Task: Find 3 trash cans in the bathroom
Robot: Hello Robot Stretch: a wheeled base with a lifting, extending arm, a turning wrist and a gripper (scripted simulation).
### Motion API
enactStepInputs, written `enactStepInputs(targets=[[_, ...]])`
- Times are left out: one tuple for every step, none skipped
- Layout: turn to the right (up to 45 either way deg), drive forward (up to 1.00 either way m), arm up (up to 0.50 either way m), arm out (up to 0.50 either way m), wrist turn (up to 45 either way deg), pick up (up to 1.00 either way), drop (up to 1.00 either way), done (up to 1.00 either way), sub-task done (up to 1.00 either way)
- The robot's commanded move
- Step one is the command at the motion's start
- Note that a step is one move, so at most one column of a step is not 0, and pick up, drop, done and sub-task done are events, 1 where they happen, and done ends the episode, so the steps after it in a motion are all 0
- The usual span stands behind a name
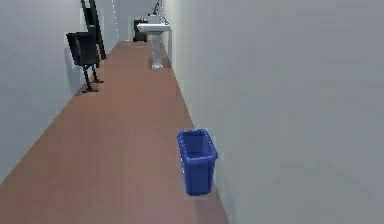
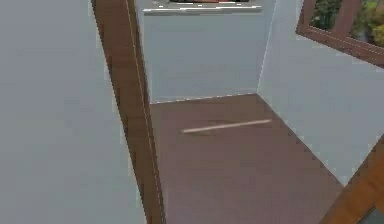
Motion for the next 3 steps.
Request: enactStepInputs(targets=[[0.0, 0.45, 0.0, 0.0, 0.0, 0.0, 0.0, 0.0, 0.0], [0.0, 0.0, 0.0, 0.0, 0.0, 0.0, 0.0, 0.0, 1.0], [-45.0, 0.0, 0.0, 0.0, 0.0, 0.0, 0.0, 0.0, 0.0]])
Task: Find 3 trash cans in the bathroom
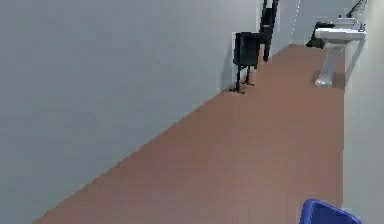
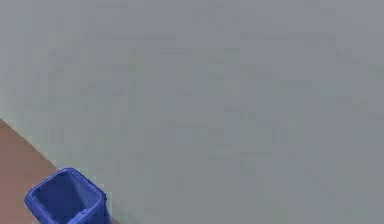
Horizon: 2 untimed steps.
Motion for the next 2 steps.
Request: enactStepInputs(targets=[[-45.0, 0.0, 0.0, 0.0, 0.0, 0.0, 0.0, 0.0, 0.0], [-18.0, 0.0, 0.0, 0.0, 0.0, 0.0, 0.0, 0.0, 0.0]])
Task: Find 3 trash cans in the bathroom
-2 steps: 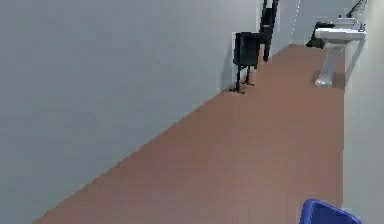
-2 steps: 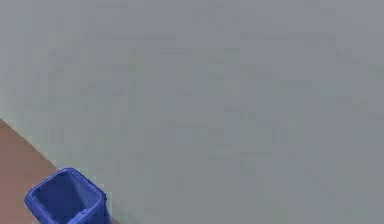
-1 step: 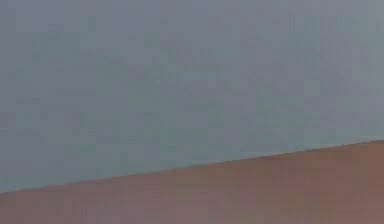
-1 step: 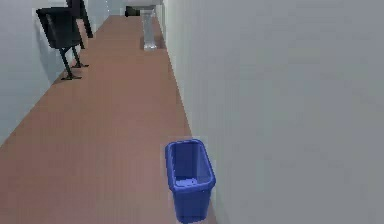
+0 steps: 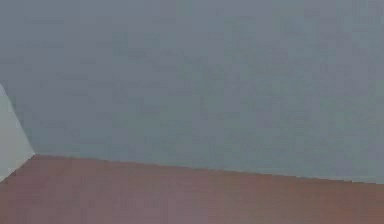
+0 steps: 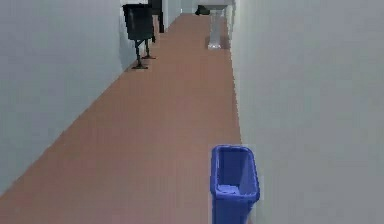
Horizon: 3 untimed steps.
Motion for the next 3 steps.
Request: enactStepInputs(targets=[[0.0, 0.35, 0.0, 0.0, 0.0, 0.0, 0.0, 0.0, 0.0], [45.0, 0.0, 0.0, 0.0, 0.0, 0.0, 0.0, 0.0, 0.0], [33.0, 0.0, 0.0, 0.0, 0.0, 0.0, 0.0, 0.0, 0.0]])
